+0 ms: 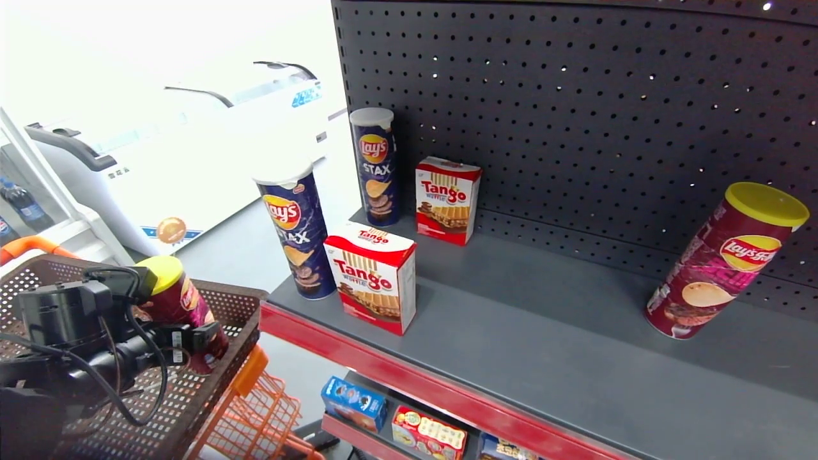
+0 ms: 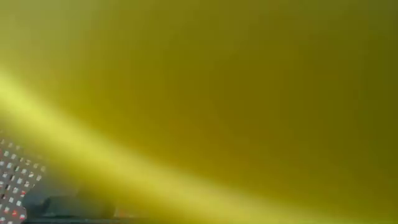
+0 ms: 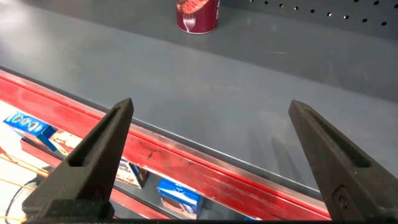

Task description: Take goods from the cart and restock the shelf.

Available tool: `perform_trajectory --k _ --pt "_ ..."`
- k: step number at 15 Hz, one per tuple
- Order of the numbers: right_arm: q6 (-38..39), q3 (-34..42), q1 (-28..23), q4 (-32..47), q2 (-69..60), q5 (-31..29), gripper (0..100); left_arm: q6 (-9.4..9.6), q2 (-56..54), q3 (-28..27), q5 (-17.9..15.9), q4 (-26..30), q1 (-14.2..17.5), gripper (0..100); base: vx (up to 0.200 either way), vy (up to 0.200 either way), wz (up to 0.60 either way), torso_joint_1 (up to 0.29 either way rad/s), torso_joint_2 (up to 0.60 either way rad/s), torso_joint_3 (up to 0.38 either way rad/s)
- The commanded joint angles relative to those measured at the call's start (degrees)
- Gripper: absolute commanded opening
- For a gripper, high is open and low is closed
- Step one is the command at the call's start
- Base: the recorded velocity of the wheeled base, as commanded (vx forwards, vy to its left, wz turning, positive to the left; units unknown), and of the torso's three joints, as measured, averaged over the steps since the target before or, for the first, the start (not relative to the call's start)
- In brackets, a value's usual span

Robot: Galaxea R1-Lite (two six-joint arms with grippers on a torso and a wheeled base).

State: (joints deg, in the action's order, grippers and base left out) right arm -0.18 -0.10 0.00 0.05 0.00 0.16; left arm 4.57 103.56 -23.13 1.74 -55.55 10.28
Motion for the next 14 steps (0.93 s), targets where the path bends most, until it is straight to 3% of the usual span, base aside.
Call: perform_trajectory --k 1,9,10,14 --pt "0.01 0.01 0.0 0.04 0.0 0.02 100 0.0 1.65 -1.22 0.01 -0.17 0.09 100 0.0 0.0 0.0 0.0 0.0 0.0" --pt "0.01 0.01 0.0 0.04 0.0 0.02 100 0.0 3.76 -5.35 0.01 -2.46 0.27 100 0.0 0.0 0.0 0.0 0.0 0.0" --pt "0.01 0.01 0.0 0.04 0.0 0.02 100 0.0 4.28 -5.88 0.01 -2.46 0.27 0 0.0 0.0 0.0 0.0 0.0 0.0" --pt "-0.08 0.1 0.0 0.04 0.0 0.02 100 0.0 4.55 -6.32 0.01 -2.63 0.62 0 0.0 0.0 0.0 0.0 0.0 0.0"
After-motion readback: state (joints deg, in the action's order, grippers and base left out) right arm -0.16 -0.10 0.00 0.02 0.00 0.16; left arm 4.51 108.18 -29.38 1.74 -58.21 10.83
